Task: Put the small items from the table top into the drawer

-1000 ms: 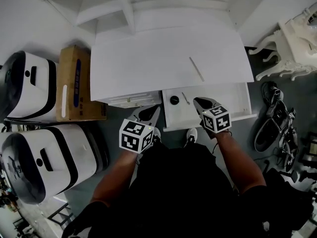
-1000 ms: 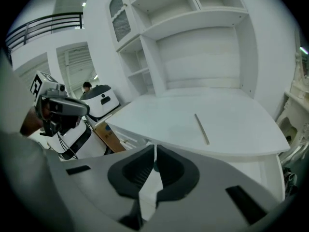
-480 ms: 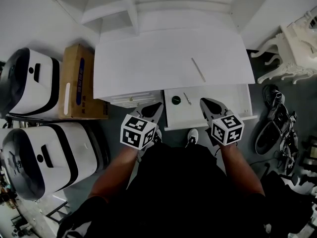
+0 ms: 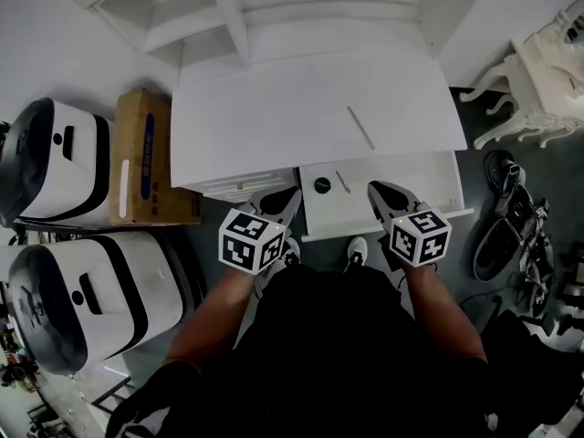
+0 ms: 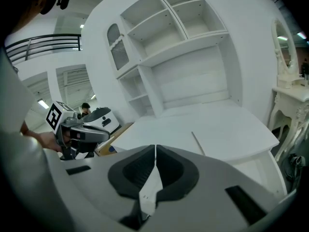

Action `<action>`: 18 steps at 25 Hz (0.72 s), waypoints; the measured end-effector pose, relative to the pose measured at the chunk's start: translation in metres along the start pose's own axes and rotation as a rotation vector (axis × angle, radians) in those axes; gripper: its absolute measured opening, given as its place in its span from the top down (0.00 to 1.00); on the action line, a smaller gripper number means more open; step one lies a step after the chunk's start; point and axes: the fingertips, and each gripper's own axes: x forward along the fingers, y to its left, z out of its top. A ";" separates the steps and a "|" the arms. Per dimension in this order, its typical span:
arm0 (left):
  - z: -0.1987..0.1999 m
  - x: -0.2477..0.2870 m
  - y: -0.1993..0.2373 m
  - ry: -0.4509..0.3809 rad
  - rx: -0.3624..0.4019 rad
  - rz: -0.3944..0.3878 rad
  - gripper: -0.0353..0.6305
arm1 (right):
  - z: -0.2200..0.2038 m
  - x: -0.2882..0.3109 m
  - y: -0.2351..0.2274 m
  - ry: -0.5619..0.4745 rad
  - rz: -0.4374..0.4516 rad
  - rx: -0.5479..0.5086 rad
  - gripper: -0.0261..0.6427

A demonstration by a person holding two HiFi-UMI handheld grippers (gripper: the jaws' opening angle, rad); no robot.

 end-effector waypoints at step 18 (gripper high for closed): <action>0.000 0.012 -0.005 0.014 0.003 0.022 0.94 | -0.005 0.004 -0.008 0.020 0.003 -0.038 0.92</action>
